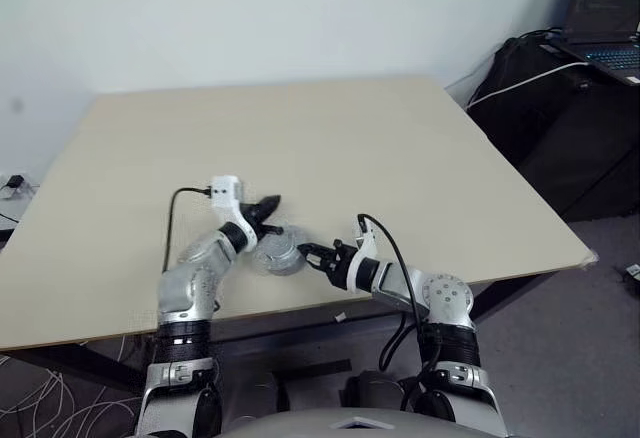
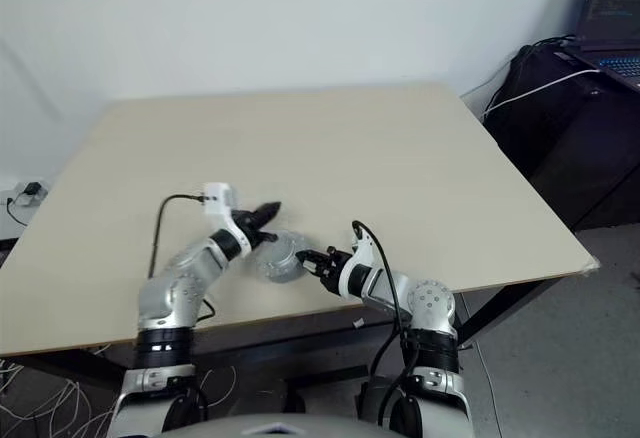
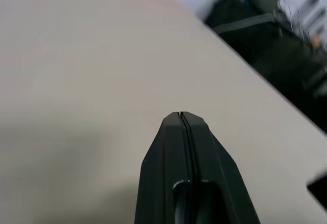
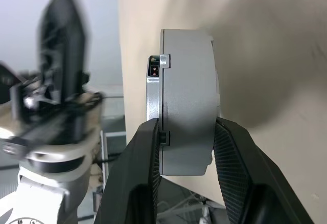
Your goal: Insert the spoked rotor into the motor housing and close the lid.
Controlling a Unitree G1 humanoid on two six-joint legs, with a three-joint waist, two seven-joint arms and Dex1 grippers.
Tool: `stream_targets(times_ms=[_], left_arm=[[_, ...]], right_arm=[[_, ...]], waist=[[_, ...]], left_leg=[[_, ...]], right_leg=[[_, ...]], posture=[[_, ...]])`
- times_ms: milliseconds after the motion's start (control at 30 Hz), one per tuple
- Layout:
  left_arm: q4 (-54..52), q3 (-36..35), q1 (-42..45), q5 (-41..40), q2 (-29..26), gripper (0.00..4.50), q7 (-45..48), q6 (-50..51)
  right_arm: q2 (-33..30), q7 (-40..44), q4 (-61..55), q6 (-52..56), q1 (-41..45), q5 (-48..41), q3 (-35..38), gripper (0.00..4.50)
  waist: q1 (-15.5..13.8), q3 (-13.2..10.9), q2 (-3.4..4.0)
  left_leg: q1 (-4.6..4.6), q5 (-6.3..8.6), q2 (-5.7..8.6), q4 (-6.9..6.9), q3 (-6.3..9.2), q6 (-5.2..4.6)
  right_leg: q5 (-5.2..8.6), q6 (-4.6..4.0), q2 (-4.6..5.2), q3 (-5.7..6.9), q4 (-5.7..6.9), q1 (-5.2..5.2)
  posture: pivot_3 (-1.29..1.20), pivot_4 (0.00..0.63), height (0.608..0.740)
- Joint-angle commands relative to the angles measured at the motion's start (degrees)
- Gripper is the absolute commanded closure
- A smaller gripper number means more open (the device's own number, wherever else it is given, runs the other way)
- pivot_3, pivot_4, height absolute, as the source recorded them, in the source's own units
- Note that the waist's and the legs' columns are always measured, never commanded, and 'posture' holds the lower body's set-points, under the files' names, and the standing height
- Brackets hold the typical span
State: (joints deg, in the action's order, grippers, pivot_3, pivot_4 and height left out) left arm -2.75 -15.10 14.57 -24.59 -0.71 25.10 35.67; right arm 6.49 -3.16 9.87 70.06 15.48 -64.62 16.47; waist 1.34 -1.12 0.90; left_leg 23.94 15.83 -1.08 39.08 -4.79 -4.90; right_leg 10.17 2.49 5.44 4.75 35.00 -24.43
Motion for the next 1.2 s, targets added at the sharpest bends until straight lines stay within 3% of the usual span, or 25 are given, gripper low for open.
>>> stream_targets(times_ms=[33,200,433,533,933,1200], left_arm=[[-6.4,-5.1,-1.6,-8.5,2.3,4.50,-2.2,-1.2],[-11.4,-10.3,-8.0,-20.2,4.3,4.50,-5.4,2.4],[-14.6,-10.7,-20.1,-33.1,4.3,4.50,-5.2,7.2],[-14.6,-9.9,-24.1,-38.3,4.4,3.90,-4.4,8.9],[-8.8,-8.1,-29.5,-46.6,6.1,0.03,-7.9,9.1],[-6.4,-6.4,-28.5,-53.2,6.5,0.03,-6.3,9.9]], right_arm=[[8.5,1.1,-2.2,-1.7,-1.8,-3.5,-1.3,3.27],[8.3,0.9,-2.0,-3.5,-1.7,-4.1,-0.5,3.27],[7.5,0.9,-2.1,-6.5,-0.4,-5.9,0.3,3.27],[7.0,0.7,-1.8,-7.6,0.7,-6.8,0.6,3.27],[7.3,-1.5,-3.2,-9.4,2.8,-10.8,0.2,3.27],[8.1,-3.1,-4.7,-7.7,2.2,-13.2,-1.9,3.27]], waist=[[0.0,0.0,-0.03],[0.1,-0.1,-0.13],[0.2,-0.1,-0.18],[0.2,-0.2,-0.17],[0.2,-0.2,-0.15],[0.3,-0.2,-0.15]], left_leg=[[0.00,0.00,0.01,0.01,-0.02,0.00],[-0.04,0.00,0.04,0.04,-0.05,-0.01],[-0.07,0.00,0.02,0.05,-0.06,0.00],[-0.18,0.02,-0.02,0.06,-0.07,0.03],[-0.20,0.04,-0.05,0.05,-0.11,0.05],[-0.20,0.06,-0.05,0.05,-0.12,0.08]], right_leg=[[0.00,0.01,0.00,-0.02,-0.02,0.01],[-0.03,0.05,-0.01,-0.09,-0.03,0.06],[-0.01,0.07,-0.05,-0.12,-0.03,0.03],[0.14,0.31,-0.05,-0.11,-0.04,-0.07],[-0.01,0.02,-0.06,-0.12,-0.05,-0.11],[-0.01,0.03,-0.06,-0.12,-0.05,-0.12]], posture=[[0.00,0.000,0.740],[0.00,0.000,0.740],[0.00,0.000,0.740],[0.00,0.000,0.740],[0.00,0.000,0.740],[0.00,0.000,0.740]])
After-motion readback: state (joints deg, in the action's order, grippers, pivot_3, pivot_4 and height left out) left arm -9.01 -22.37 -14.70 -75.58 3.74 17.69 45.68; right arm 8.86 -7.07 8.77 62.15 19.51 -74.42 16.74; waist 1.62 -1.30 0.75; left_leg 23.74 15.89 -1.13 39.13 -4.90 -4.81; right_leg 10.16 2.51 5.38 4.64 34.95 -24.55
